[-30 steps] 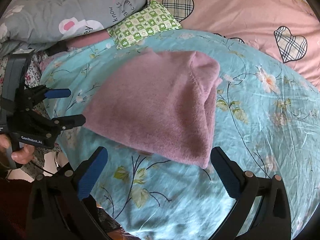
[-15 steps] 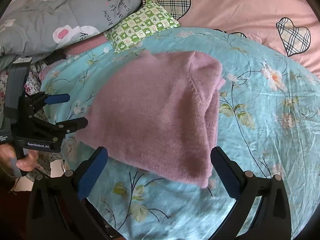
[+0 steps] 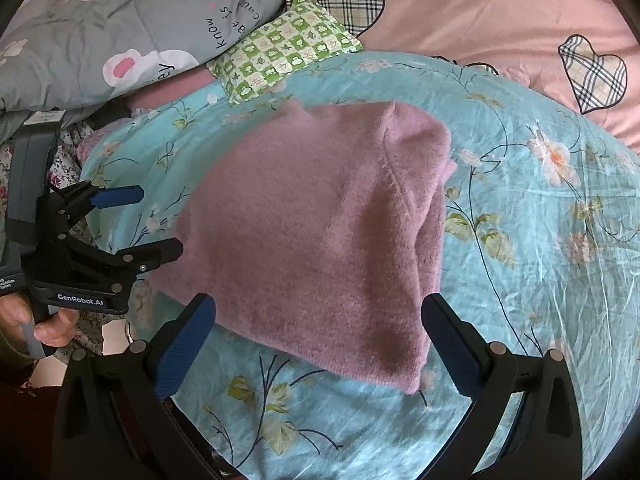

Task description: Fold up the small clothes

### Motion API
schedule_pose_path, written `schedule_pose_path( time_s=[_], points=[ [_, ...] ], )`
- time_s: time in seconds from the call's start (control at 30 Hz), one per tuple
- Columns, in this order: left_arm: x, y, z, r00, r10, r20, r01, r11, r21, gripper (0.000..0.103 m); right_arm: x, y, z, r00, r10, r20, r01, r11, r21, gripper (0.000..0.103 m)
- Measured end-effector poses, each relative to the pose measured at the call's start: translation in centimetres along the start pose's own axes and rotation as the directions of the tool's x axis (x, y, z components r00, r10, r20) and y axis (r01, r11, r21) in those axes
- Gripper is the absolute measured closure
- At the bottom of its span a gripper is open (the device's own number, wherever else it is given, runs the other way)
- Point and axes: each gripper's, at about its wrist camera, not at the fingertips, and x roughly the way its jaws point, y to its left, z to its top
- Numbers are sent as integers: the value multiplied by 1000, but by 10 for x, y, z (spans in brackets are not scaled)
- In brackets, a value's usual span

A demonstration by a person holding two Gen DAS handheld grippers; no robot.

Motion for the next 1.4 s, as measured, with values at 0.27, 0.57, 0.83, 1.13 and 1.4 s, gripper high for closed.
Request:
schedule_pose_path(
  time_s=[0.27,0.57,0.83,1.13,1.4],
  points=[
    [2,0,3,1000,-3,3,3,1000,4,5,4,7,7,1000,15,-3,-15,1000,-24,0],
    [7,3,7,1000,-13,-3,13,1000,0,5,8,5,12,999,36,-2,-36,999,-26,0],
    [9,7,12,1000,-11,-2,11,1000,-7,5,12,3,17,998,57,-6,-57,998,-22,0],
    [7,7,12,1000,-11,1,11,1000,-18,5,15,3,20,998,62,-8,-62,998,-30,0],
    [5,6,12,1000,-14,7,14,1000,-18,5,16,3,23,998,67,-7,-67,997,-35,0]
  ],
)
